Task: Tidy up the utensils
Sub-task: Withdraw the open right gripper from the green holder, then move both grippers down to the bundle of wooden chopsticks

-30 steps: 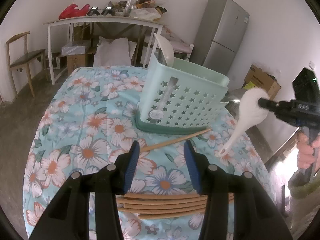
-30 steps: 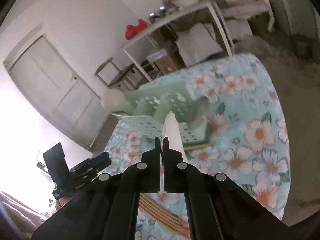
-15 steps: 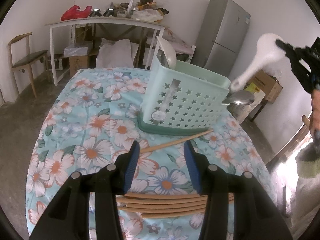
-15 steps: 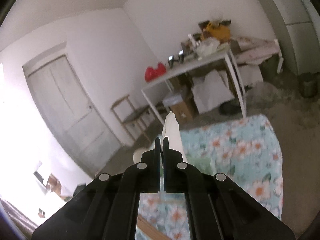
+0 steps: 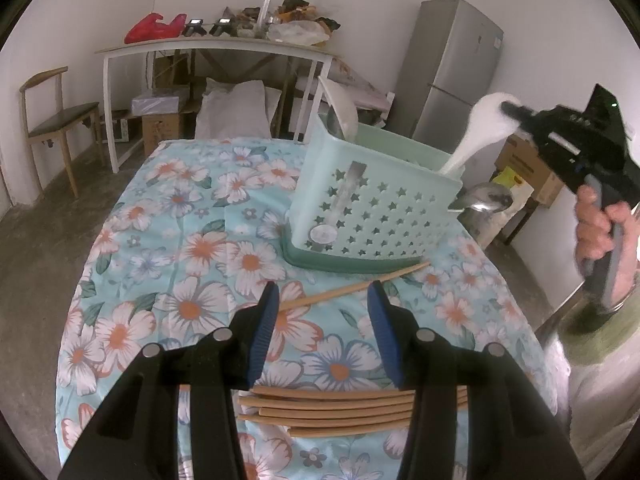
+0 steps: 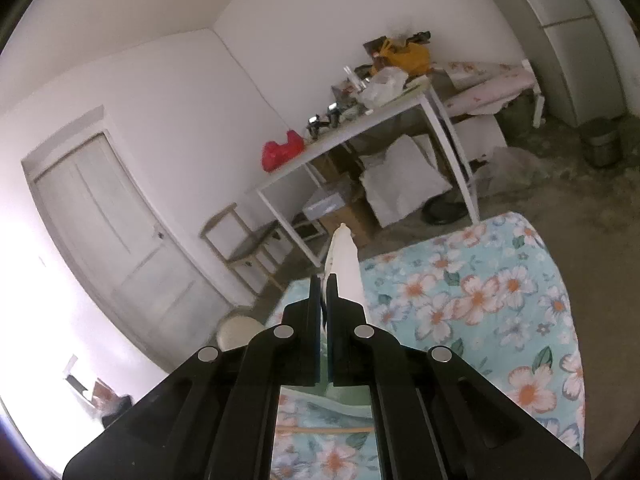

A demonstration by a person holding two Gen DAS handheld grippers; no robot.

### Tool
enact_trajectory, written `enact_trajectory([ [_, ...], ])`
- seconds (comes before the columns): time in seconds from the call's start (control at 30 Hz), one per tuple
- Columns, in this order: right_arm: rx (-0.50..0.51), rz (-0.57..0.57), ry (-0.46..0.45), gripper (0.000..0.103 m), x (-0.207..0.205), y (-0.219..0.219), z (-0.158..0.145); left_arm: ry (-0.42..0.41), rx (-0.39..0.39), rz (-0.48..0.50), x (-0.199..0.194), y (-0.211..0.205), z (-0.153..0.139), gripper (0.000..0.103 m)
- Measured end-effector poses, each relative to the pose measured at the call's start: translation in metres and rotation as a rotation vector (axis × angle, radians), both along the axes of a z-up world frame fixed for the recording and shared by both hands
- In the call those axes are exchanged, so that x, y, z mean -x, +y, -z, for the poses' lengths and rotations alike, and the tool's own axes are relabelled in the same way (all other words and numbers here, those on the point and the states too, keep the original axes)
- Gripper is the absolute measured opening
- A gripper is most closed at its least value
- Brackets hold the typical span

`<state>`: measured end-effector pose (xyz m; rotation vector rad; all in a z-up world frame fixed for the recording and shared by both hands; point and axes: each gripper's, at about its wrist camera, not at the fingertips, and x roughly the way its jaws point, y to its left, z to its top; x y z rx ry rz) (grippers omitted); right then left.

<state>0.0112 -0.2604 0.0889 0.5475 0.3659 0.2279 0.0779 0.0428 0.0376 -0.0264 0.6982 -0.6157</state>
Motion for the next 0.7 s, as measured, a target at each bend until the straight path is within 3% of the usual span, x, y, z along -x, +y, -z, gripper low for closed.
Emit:
enact_trajectory([
  [0.13,0.050,-0.018,0.101,0.007,-0.017,0.010,0.020,0.003,-0.001,0.006,-0.001,-0.002,0.002,0.044],
  [0.23,0.111,0.014,0.100,0.032,-0.014,0.016,0.018,0.006,-0.008,0.007,-0.002,-0.003,0.003,0.044],
  [0.27,0.127,0.026,0.086,0.038,-0.011,0.016,0.015,0.007,-0.008,0.006,-0.002,-0.003,0.003,0.044],
  [0.43,0.174,0.091,0.027,0.046,0.002,0.015,0.002,0.006,-0.005,0.002,-0.002,-0.004,0.003,0.044],
  [0.7,0.128,0.168,-0.153,0.057,0.043,0.005,-0.018,-0.009,0.007,0.010,0.000,-0.003,0.001,0.044],
])
